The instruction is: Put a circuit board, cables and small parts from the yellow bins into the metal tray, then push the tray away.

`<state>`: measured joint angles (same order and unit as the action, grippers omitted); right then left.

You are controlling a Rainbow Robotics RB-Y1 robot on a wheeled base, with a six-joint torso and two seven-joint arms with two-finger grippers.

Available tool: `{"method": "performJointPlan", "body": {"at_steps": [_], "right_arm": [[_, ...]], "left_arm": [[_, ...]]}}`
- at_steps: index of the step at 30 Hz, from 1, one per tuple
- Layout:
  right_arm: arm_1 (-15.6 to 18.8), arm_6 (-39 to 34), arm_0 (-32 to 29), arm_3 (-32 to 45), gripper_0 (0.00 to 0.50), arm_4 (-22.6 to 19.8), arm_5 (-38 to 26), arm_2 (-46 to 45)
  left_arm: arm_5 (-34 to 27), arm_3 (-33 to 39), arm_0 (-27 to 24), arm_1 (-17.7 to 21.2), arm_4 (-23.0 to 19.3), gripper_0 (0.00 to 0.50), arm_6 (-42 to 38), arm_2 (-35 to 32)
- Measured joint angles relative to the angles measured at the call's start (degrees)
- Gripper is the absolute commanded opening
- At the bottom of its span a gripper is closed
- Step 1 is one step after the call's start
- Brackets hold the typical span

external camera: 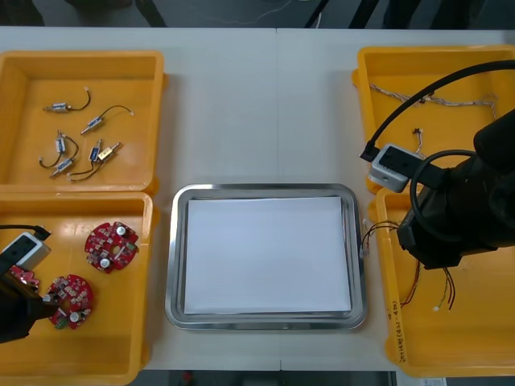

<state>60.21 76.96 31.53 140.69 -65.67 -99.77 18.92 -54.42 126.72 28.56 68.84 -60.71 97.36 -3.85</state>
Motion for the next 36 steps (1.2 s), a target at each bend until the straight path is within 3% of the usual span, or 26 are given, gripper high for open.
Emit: {"method": "performJointPlan", "body": {"at_steps": [9, 36], "right_arm": [[-1.32, -0.12, 1.08, 0.02, 0.0, 3.02, 0.0, 4.76], [-1.39, -0.31, 1.51, 0.02, 0.0, 3.89, -0.06, 5.64]], "left_arm": [[4.93, 0.19, 4.64, 0.0, 0.0, 0.5, 11.56, -0.01], [12.5, -2.5, 4.6, 0.41, 2.26, 0.5, 11.59, 7.44]]}}
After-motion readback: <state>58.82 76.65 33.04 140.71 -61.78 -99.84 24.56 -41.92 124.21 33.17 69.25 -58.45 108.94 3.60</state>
